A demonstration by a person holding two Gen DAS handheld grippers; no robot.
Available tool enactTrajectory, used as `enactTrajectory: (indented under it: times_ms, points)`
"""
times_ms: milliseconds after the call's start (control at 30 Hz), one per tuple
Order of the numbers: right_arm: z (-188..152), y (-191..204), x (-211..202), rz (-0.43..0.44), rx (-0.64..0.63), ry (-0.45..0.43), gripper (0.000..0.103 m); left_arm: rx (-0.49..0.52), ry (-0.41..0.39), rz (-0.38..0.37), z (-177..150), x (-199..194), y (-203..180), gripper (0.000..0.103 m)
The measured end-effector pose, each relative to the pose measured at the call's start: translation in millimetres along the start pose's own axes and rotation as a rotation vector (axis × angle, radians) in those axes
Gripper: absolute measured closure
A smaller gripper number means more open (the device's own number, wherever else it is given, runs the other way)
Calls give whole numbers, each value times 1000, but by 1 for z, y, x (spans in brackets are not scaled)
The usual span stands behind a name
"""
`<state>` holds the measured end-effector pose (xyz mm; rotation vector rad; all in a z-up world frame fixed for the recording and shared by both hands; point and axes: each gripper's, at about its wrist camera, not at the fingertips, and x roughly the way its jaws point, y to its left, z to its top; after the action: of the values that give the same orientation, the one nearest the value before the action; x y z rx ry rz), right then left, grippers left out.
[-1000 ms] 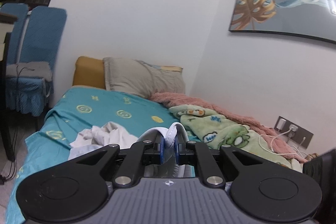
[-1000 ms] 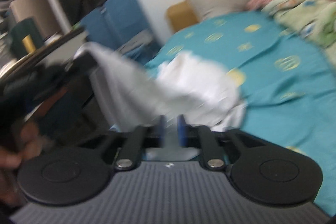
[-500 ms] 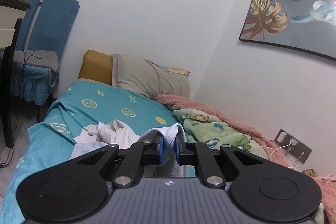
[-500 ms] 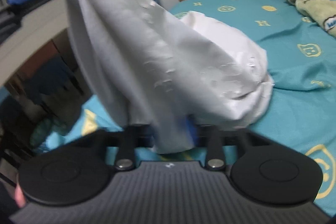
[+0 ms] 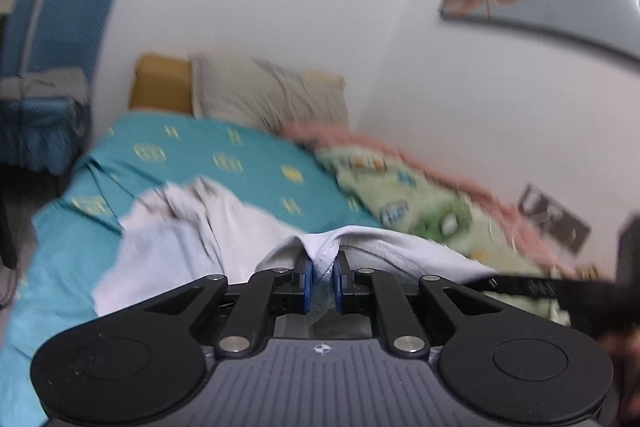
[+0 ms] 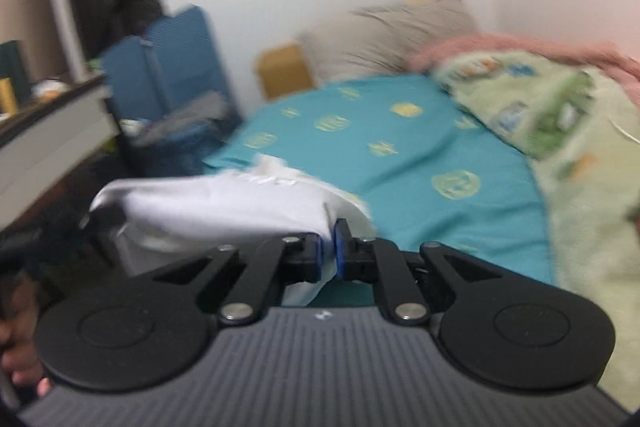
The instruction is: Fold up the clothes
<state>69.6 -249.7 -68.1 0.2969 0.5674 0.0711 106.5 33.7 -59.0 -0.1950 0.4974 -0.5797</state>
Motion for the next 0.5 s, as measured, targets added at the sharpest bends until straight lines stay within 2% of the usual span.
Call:
enactTrajectory:
  times_ms: [167,200,233,267,300,333,500]
  points:
    - [-6,-20,28,-104,99,168,90,31,86,-4,-23,32,-4,92]
    - [-7,-24,31,-101,118,181,86,26,90,-6,-25,36,-4,92]
    - [-9,-27,30,-91,136,182,75,17,86,-8,-25,39,-2,92]
    - [-10,-29,29,-81,155,182,39,8,83,-11,-26,41,-1,92]
    - [-12,-32,29,-72,173,182,9,-2,76,-14,-25,42,1,92]
    - [-12,-31,26,-69,175,172,7,-13,71,-18,-23,42,2,92]
    - [-11,-20,12,-79,130,94,7,-80,50,-42,-19,39,9,92]
